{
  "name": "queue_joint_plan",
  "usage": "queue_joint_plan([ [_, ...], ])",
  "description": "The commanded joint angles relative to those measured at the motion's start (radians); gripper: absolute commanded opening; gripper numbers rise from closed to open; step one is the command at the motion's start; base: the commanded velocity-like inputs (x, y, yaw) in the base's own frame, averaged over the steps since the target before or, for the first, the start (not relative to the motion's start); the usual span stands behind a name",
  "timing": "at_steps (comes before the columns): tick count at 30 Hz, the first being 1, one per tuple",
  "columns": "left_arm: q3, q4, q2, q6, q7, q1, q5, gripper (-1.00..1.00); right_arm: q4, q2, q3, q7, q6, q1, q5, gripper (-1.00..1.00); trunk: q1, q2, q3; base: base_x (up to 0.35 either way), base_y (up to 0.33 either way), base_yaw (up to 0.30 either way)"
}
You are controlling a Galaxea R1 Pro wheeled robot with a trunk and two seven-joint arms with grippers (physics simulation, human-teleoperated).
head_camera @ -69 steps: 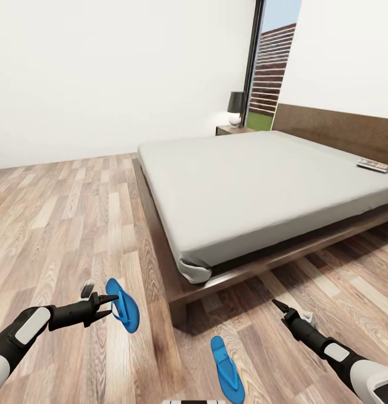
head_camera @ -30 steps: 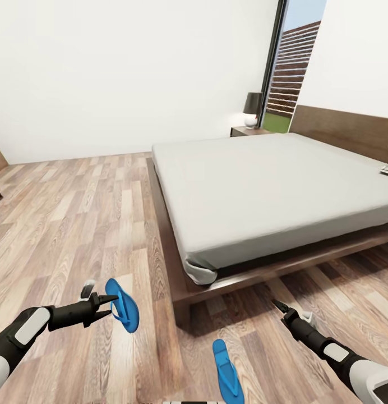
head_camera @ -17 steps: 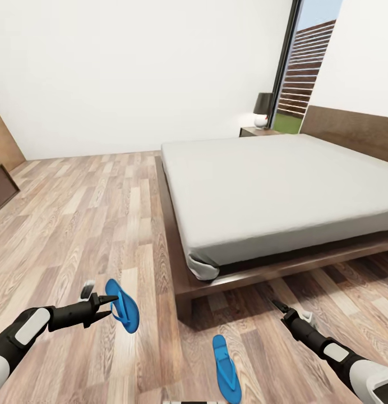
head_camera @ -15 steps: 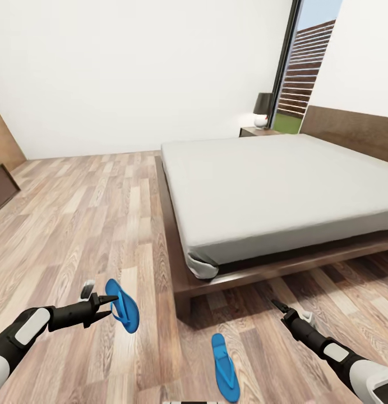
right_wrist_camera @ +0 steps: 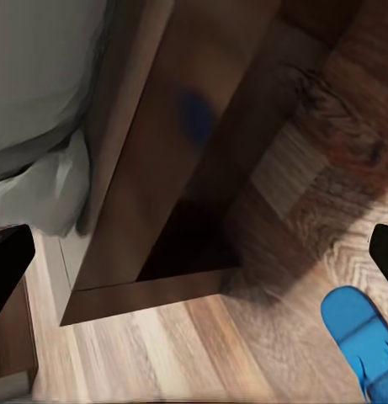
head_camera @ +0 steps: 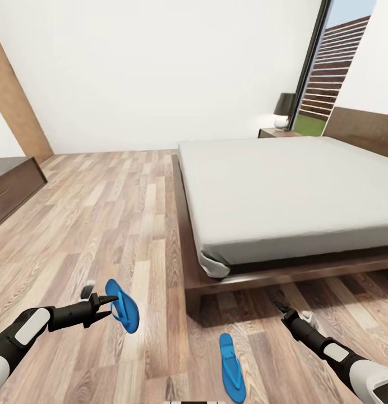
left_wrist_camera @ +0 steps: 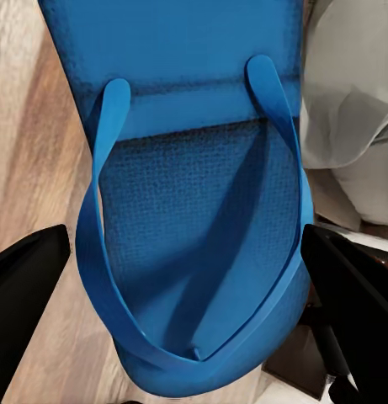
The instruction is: In the bedroom, move the book from the bed onto either nightstand, and place the two sandals side by side next to the bed.
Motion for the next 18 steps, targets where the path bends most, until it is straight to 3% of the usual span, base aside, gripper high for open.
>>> queue_joint_plan([
  [1,-0.005,0.001,0.001,0.0,-0.006,-0.001,0.0,-1.0,0.003,0.0,0.006,0.006,0.009,-0.001,-0.011,1.0,0.0,0.0,-0.001,-0.001,-0.053,0.239],
  [12,-0.004,0.001,-0.002,-0.001,-0.003,-0.001,0.0,-1.0,0.003,0.0,0.006,0.007,0.009,-0.001,-0.01,1.0,0.0,0.0,-0.001,0.0,-0.112,0.226],
  [18,-0.004,0.001,-0.005,-0.001,-0.002,-0.001,0.0,-1.0,0.003,0.0,0.006,0.009,0.009,-0.001,-0.01,1.0,0.0,0.0,-0.001,0.0,-0.142,0.074],
])
